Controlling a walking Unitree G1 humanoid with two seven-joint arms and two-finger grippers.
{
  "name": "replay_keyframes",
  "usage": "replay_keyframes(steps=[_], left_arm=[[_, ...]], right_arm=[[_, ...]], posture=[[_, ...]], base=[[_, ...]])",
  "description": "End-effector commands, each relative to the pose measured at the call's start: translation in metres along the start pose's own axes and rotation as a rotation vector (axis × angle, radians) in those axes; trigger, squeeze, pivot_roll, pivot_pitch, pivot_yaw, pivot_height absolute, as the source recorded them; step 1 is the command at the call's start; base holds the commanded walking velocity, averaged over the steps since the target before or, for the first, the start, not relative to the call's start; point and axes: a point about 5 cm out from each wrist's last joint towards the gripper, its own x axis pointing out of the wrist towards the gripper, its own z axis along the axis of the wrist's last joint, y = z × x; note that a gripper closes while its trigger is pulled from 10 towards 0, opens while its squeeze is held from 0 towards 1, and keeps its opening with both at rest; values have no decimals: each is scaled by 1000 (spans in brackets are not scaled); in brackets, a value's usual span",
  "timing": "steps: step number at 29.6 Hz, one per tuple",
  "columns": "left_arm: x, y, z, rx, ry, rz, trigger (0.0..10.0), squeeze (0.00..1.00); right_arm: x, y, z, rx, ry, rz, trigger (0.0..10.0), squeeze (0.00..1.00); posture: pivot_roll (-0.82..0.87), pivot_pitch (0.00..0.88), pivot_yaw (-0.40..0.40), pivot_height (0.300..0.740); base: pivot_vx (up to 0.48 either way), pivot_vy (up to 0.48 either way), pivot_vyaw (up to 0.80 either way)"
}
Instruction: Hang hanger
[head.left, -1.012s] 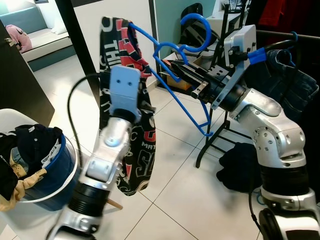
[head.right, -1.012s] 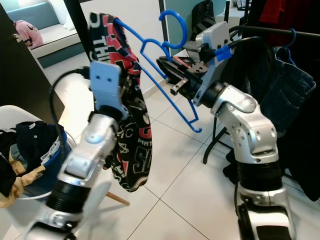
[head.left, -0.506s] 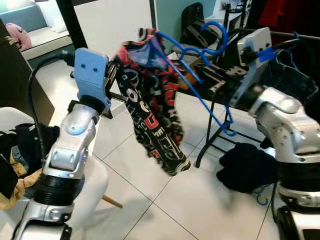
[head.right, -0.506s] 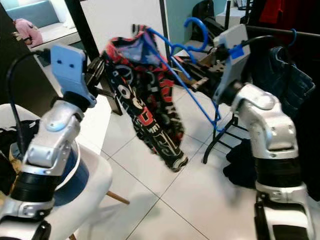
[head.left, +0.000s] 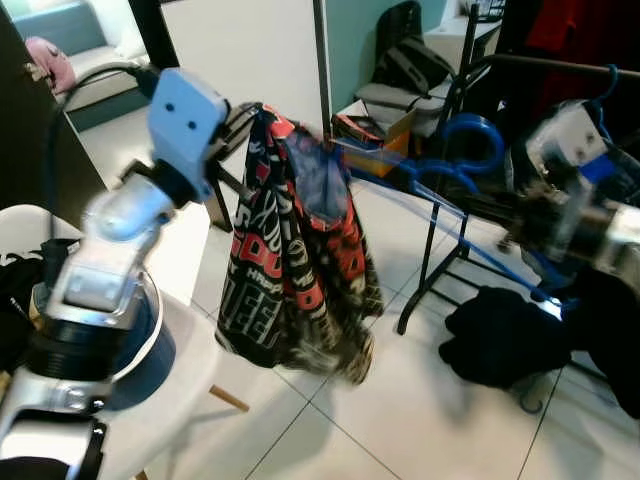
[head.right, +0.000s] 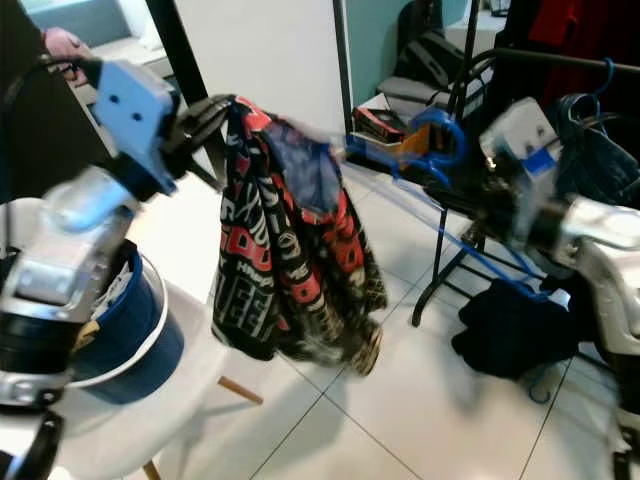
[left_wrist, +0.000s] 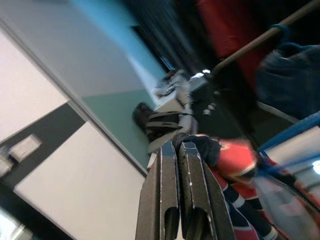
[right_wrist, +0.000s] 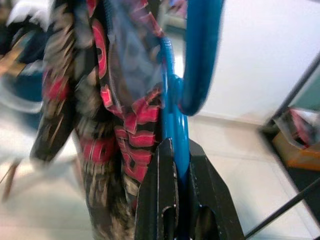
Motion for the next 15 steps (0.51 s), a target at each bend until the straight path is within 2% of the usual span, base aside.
replay_keyframes(steps=[1,2,6,10,15], left_arm=[[4,2,12,33,-65,-64,0,0],[4,2,12,33,-65,-64,0,0],[12,-6,23,36,-141,-224,0,0],[15,-11,27,26,-173,-314,0,0],[15,-14,27,33,-182,-357,0,0]], right_arm=[[-1,7,10,-42,-33,58,10000,0],[-1,7,10,-42,-33,58,10000,0],[2,22,6,-31,-36,146,10000,0],[8,25,7,-33,-61,156,10000,0],[10,26,9,-31,-77,157,10000,0]], posture=[[-70,0,110,740],[-70,0,110,740],[-70,0,118,740],[-68,0,119,740],[-68,0,119,740]], base=[[0,0,0],[0,0,0],[0,0,0],[0,0,0],[0,0,0]])
